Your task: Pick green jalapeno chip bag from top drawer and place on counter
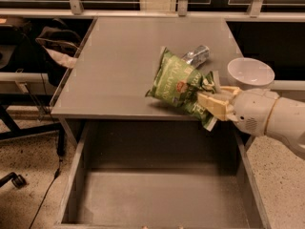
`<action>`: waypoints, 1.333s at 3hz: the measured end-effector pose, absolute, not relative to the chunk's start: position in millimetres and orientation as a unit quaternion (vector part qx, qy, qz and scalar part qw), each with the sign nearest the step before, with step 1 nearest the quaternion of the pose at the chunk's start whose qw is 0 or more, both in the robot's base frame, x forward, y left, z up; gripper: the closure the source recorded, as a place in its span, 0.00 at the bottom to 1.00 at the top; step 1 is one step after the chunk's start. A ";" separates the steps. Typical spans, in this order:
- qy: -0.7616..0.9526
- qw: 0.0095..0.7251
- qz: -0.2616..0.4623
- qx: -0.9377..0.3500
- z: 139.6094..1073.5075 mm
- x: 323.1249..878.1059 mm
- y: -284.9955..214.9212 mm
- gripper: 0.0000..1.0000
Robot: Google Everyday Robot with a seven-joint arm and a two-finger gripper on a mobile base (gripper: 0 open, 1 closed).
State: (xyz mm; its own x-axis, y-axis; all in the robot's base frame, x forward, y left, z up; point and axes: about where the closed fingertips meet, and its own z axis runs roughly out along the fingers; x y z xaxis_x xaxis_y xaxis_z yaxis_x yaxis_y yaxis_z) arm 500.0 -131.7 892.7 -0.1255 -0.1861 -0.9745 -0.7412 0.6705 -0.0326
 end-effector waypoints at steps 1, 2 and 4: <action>0.716 0.575 0.232 -0.320 892.6 517.1 -132.6 1.00; 0.720 0.573 0.220 -0.324 898.0 536.2 -128.7 1.00; 0.720 0.571 0.220 -0.327 898.0 538.4 -125.4 0.54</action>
Offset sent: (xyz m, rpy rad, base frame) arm 0.0614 0.0054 0.0100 -0.0643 0.0034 -0.0468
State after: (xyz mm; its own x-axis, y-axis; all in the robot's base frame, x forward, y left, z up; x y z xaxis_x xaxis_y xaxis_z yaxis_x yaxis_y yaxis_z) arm 538.4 -125.4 898.0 -0.1340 -0.2188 -0.9665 -0.7222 0.6894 -0.0559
